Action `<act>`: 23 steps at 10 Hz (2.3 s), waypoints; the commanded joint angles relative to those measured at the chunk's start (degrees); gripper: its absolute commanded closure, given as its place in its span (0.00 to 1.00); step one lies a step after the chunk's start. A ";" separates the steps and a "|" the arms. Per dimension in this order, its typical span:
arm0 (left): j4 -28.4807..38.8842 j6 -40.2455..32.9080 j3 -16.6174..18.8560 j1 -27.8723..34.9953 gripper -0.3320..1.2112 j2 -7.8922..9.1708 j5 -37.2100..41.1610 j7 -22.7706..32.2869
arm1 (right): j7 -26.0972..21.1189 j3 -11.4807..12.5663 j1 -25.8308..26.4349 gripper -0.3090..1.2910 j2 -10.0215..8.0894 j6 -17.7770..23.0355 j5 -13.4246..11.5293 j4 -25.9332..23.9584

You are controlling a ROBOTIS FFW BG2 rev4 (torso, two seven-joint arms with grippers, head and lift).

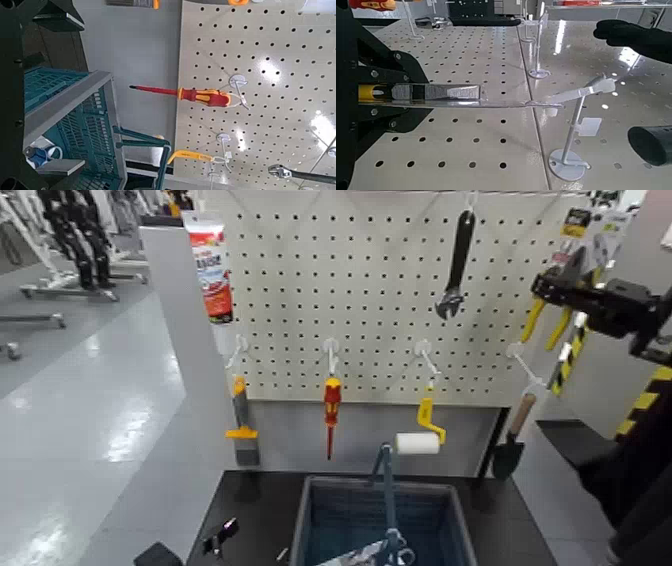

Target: Put the yellow pliers into the crate.

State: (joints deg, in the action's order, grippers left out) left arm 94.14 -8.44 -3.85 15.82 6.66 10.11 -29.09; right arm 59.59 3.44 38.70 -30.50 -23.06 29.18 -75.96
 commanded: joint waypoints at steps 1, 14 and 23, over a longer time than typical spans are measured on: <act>0.07 0.00 0.07 0.09 0.28 -0.07 0.00 -0.18 | 0.00 0.43 -0.30 0.90 0.26 0.12 -0.18 -2.18; -0.28 0.09 0.07 -0.26 0.28 0.02 0.09 -0.53 | -4.04 1.74 -16.47 0.90 12.39 -1.29 -1.41 -19.75; -0.36 0.09 -0.20 -0.26 0.28 0.20 0.09 -0.53 | -5.54 -1.95 -27.02 0.90 17.14 -4.01 -5.36 -15.36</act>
State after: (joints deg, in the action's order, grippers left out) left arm 93.78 -8.35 -4.05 15.51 6.85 10.19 -29.62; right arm 54.04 1.93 12.24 -13.24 -26.84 24.14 -91.50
